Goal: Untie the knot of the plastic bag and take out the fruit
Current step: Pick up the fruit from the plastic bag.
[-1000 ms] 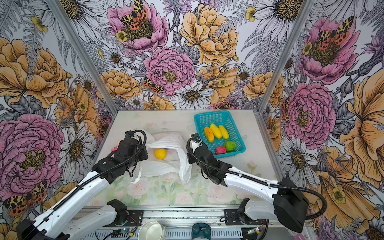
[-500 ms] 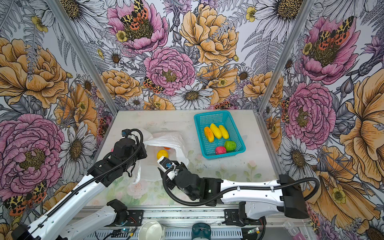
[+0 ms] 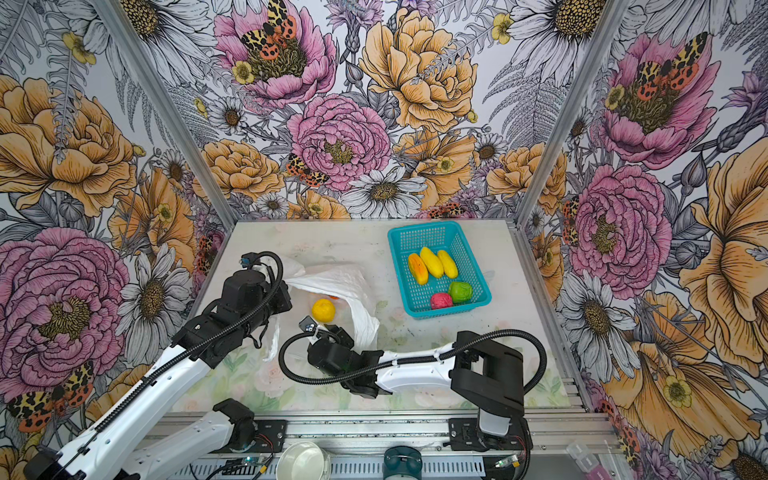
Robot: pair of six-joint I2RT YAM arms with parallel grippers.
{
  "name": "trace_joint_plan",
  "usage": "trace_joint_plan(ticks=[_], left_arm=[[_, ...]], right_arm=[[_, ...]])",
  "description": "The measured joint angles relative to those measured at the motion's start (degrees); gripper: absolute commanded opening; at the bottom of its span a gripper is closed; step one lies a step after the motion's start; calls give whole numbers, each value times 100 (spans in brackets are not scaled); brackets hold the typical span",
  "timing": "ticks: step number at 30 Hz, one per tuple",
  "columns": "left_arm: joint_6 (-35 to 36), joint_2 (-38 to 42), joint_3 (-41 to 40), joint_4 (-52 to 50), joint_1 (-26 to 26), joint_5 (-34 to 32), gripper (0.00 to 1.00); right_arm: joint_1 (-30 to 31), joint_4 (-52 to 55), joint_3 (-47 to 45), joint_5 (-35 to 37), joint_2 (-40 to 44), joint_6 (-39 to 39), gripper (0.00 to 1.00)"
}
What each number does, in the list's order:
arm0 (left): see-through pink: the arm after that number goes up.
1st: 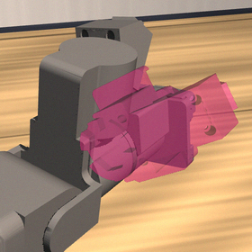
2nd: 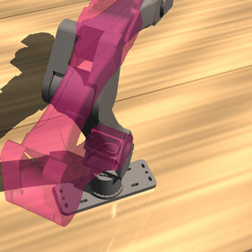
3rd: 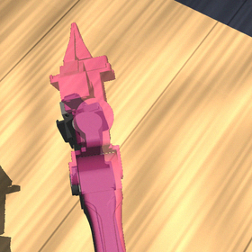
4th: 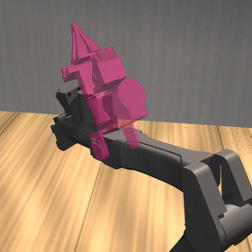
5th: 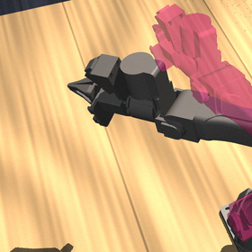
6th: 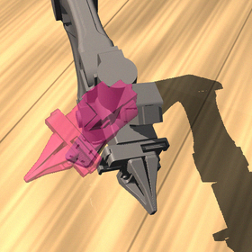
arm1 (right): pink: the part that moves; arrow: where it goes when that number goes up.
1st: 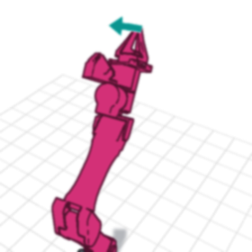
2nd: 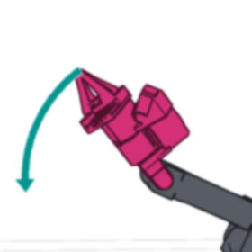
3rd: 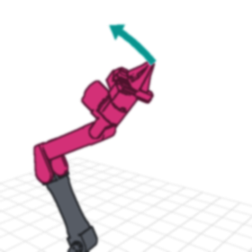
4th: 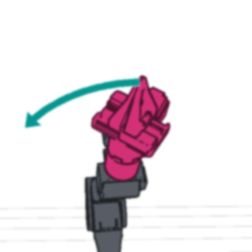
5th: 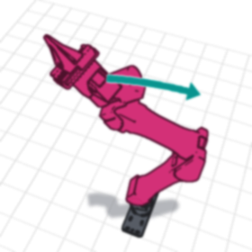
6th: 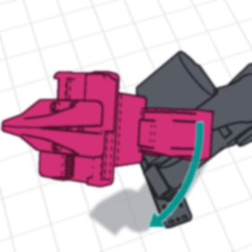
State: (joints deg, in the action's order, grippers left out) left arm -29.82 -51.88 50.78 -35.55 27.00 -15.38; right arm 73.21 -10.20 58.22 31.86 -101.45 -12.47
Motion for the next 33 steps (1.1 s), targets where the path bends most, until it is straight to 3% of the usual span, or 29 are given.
trace_joint_plan(ticks=[5, 15, 28, 33], left_arm=[[-149, -52, 44, -15, -52, 48, 0], [-625, -566, 48, -168, -52, 649, 0], [-605, 251, -61, -234, 227, 216, 0], [-586, 286, -79, -236, 306, 66, 0]], right_arm=[[-315, -68, 262, 9, -501, -323, 69], [-750, -127, 605, -17, -1121, -621, 82], [-1067, -234, 1285, -492, -1998, -621, 85], [-1176, -236, 1591, -647, -2275, -654, 76]])
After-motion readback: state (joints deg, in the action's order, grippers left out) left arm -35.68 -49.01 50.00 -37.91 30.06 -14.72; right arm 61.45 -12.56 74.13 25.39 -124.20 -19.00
